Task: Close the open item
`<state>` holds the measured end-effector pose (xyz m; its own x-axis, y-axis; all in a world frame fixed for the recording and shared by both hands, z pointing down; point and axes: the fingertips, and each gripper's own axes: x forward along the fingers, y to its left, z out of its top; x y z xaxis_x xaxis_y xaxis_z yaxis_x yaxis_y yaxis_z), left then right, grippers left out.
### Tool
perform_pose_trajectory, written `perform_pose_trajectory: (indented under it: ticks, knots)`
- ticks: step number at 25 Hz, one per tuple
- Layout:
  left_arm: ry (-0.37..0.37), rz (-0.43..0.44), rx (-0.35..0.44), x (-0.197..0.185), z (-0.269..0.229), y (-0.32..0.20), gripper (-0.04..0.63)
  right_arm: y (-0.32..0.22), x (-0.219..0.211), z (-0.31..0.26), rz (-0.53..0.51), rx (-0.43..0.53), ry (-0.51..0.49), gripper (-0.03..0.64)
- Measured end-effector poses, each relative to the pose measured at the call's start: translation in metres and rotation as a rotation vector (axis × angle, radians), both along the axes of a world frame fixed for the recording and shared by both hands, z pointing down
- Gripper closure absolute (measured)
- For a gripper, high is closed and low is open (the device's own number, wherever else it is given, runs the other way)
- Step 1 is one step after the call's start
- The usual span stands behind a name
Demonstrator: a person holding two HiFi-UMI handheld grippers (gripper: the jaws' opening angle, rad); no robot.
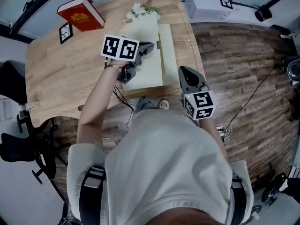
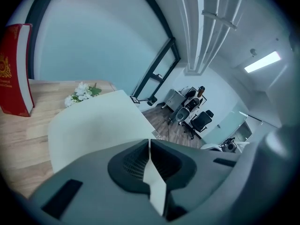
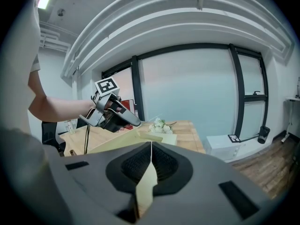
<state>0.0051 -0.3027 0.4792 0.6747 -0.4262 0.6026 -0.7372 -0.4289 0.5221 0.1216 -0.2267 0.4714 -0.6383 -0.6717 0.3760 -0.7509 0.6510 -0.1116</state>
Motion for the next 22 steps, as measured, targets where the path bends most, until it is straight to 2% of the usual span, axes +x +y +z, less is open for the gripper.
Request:
perform_pose_trajectory:
  ticks: [3, 12, 22]
  knots:
    - [-0.012, 0.023, -0.012, 0.006, 0.01, -0.001, 0.566, -0.002, 0.002, 0.001, 0.006, -0.004, 0.002, 0.597]
    - [-0.121, 0.101, -0.012, 0.029, 0.049, 0.0, 0.566, -0.006, 0.009, 0.002, 0.025, -0.01, 0.006, 0.597]
    - [-0.174, 0.136, -0.027, 0.039, 0.073, -0.004, 0.566, -0.008, 0.014, 0.005, 0.036, -0.018, 0.006, 0.597]
